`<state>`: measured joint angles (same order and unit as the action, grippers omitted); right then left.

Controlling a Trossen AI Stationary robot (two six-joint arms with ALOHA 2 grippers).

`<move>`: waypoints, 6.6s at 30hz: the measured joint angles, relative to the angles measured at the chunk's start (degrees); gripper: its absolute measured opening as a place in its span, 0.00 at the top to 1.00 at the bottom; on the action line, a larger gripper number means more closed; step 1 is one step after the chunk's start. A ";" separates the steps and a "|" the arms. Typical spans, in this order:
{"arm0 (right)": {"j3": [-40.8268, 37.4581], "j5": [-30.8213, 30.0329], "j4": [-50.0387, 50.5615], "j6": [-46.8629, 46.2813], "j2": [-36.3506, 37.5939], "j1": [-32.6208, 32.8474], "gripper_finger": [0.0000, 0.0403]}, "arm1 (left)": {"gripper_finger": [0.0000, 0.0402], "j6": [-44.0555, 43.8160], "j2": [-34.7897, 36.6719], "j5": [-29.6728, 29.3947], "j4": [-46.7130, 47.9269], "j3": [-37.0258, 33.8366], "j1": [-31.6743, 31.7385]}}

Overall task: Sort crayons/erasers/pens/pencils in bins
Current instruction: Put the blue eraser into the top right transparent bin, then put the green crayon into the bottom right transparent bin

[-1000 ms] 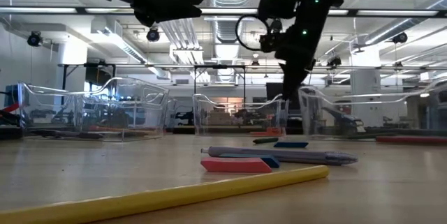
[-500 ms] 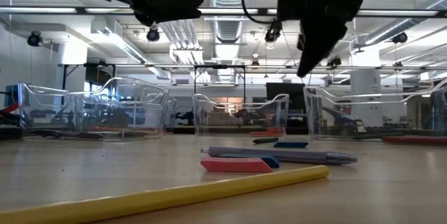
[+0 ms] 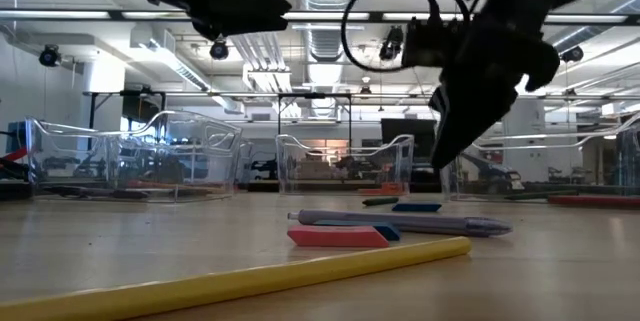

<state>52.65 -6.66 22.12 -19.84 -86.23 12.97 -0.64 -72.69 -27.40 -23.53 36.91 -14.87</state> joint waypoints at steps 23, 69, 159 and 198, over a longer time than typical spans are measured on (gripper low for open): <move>-8.88 -11.38 -17.98 3.91 -5.27 -2.21 0.68 | 0.46 -0.26 -0.13 0.02 0.04 -0.03 0.68; 1.21 -4.21 -13.86 19.57 14.54 -23.69 0.95 | 0.46 -0.42 1.99 0.11 0.15 -0.10 0.13; -28.66 -16.92 -35.22 10.78 42.20 8.15 0.51 | 0.82 -21.45 -48.63 4.66 15.25 30.40 12.58; -34.02 -19.26 -35.18 6.98 46.53 5.77 0.47 | 1.00 -3.41 -30.47 10.58 5.61 29.05 11.42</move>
<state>18.62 -25.92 -13.06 -12.86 -39.70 18.74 -4.05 -103.15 -16.82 -17.92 65.95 -3.46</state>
